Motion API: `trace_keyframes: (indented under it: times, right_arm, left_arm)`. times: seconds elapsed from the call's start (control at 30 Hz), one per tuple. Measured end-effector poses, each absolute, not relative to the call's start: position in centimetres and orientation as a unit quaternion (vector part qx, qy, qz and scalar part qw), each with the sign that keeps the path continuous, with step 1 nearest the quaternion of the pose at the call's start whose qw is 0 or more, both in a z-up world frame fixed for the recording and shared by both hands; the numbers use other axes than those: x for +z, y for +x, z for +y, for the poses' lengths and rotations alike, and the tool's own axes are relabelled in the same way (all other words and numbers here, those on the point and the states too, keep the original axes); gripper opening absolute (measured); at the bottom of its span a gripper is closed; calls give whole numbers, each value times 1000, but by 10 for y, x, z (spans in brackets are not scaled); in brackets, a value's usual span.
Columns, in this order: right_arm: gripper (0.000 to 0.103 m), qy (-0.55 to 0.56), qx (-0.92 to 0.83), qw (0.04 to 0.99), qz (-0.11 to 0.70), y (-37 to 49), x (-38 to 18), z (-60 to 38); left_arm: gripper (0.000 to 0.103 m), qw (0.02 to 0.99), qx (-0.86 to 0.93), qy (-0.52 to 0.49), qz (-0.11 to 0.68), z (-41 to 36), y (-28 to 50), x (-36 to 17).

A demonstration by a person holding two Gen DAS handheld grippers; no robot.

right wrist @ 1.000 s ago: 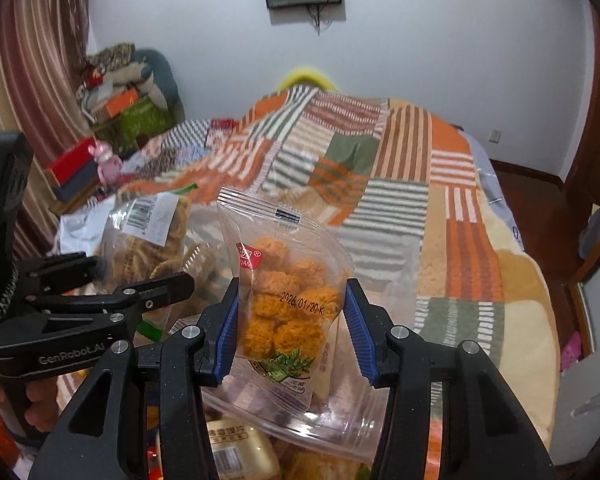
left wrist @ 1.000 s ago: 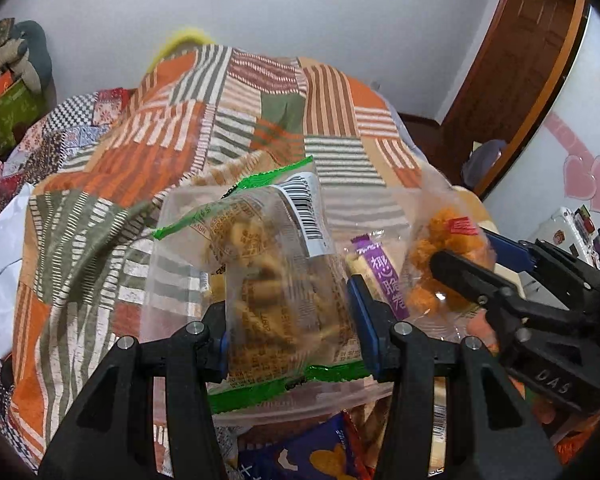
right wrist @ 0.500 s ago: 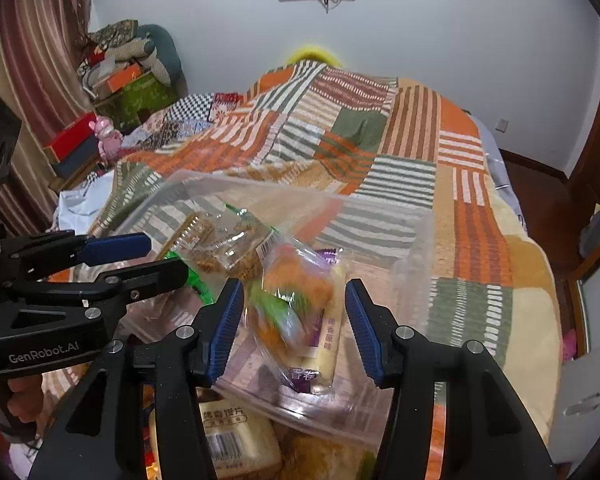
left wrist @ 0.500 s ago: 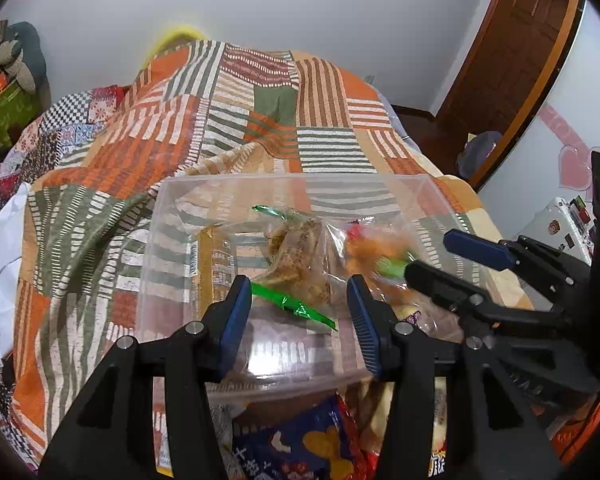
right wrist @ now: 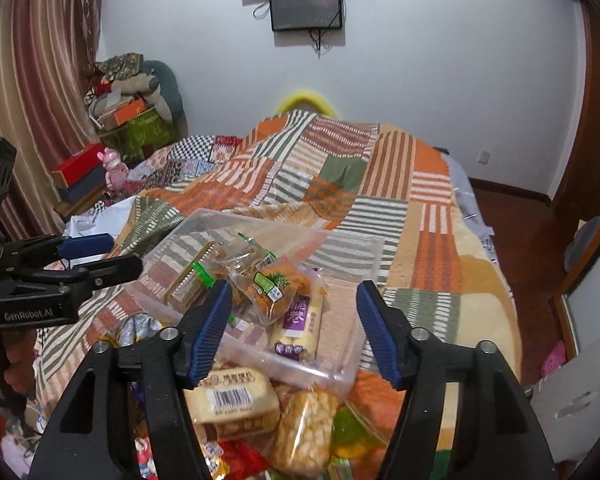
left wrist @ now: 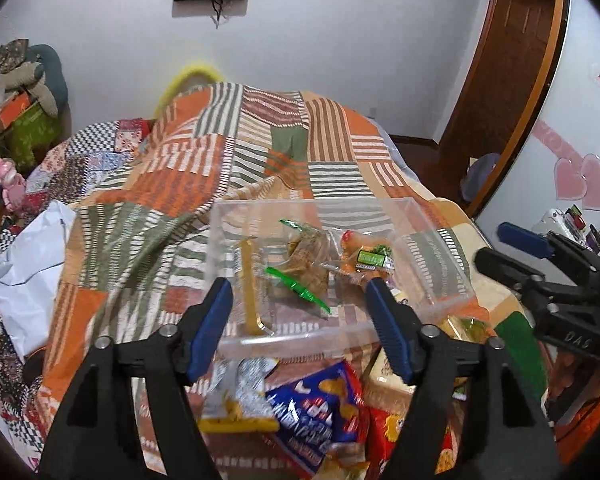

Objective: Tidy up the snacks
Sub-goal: 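Carry both bags over the clear box, lower them in and open both tools, then grasp the white fries bag with the left tool while the right tool grasps the corn-puff bag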

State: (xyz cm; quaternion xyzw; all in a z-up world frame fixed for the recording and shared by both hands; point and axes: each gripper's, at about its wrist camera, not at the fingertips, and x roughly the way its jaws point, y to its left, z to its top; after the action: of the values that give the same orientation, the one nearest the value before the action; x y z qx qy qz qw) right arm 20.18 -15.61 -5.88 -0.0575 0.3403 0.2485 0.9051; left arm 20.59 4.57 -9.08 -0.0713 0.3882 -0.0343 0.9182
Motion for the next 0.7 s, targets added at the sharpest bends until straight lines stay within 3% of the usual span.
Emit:
trace_keyframes:
  times: [0.37,0.7]
  right_arm:
    - [72,-66,232,913,329,172,-65,-173]
    - [74,-49,216,895,387,167,-115,-190]
  left_arm:
    - [76,914,-8,-60,402,62,173,-107]
    - [76,898,9,-60,437,81,168,-147]
